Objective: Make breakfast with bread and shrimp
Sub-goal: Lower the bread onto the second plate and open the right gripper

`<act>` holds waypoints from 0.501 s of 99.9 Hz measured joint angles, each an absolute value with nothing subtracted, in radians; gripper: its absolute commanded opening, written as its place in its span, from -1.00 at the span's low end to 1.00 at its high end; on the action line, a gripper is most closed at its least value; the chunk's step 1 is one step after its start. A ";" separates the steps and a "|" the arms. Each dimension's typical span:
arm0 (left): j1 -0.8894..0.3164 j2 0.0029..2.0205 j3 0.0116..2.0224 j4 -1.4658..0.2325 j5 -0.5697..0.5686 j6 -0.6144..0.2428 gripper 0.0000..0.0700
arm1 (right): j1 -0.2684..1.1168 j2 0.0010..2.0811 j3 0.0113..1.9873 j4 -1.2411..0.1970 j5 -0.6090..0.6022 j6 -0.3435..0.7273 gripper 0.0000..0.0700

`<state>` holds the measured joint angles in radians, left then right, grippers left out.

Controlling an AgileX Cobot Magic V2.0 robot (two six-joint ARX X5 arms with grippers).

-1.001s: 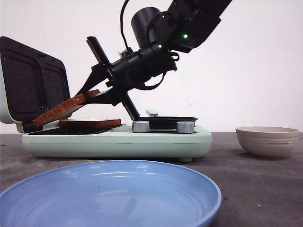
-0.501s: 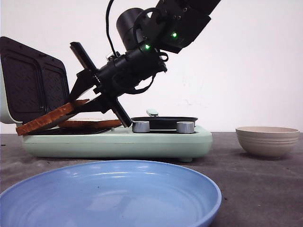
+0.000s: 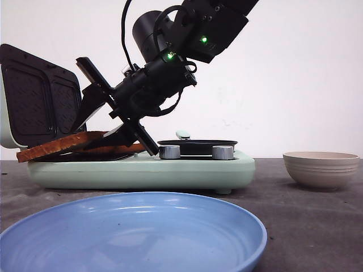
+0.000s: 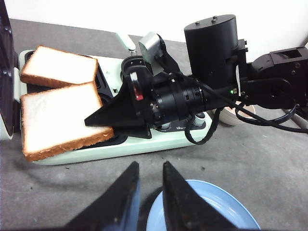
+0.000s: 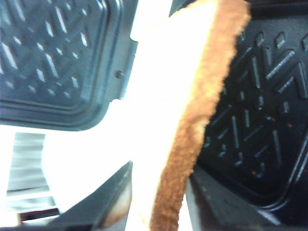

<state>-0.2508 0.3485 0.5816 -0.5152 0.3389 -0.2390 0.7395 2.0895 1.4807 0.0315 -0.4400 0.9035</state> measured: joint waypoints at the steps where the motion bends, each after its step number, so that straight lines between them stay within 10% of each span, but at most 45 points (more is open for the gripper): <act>1: -0.251 0.348 0.582 -0.515 0.339 -0.239 -1.00 | 0.740 2.090 1.481 0.030 -0.439 0.900 -0.42; 50: -0.251 0.348 0.582 -0.515 0.339 -0.239 -1.00 | 0.743 2.090 1.482 -0.025 -0.385 0.783 -0.42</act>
